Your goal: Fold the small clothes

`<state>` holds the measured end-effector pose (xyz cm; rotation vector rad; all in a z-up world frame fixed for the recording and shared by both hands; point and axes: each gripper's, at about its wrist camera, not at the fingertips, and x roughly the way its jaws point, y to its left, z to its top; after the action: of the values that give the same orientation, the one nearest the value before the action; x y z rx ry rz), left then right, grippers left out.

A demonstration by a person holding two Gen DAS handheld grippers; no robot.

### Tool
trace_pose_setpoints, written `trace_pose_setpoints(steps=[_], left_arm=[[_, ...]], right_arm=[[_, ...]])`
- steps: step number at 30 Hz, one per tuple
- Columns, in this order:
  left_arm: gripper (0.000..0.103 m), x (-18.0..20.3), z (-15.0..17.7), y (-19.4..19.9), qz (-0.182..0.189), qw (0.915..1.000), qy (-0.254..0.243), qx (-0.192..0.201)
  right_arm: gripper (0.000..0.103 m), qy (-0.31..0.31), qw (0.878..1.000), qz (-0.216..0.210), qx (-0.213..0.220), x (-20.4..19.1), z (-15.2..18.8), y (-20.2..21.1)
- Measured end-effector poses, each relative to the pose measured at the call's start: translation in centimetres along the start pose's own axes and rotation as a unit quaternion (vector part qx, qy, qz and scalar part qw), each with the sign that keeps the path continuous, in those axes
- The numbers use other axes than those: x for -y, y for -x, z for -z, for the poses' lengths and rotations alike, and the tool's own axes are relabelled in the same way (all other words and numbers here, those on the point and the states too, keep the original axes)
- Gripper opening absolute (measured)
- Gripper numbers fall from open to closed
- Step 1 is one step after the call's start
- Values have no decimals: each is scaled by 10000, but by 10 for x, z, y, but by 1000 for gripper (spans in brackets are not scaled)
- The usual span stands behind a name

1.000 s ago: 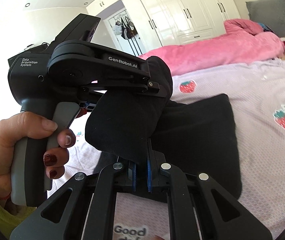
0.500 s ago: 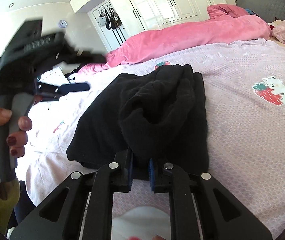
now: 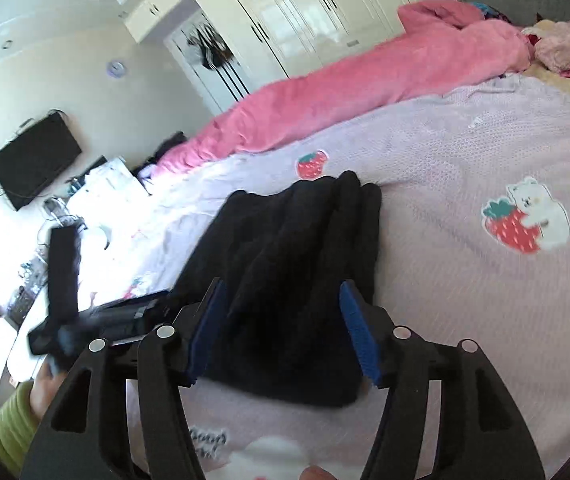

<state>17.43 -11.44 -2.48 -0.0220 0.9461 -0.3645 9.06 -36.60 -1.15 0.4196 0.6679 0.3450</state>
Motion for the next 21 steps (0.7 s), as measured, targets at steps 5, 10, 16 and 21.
trace_pose_setpoints(steps=[5, 10, 16, 21], left_arm=[[73, 4, 4, -3, 50, 10000, -40, -42], [73, 4, 4, -3, 78, 9999, -46, -49], [73, 3, 5, -3, 129, 9999, -2, -50], [73, 4, 5, -1, 126, 9999, -7, -45]], right_arm=[[61, -448, 9973, -84, -570, 15, -30, -42], [68, -413, 9949, -57, -922, 16, -40, -68], [51, -154, 9946, 184, -1007, 8, -36, -76], [24, 54, 9960, 258, -855, 2, -37, -79]])
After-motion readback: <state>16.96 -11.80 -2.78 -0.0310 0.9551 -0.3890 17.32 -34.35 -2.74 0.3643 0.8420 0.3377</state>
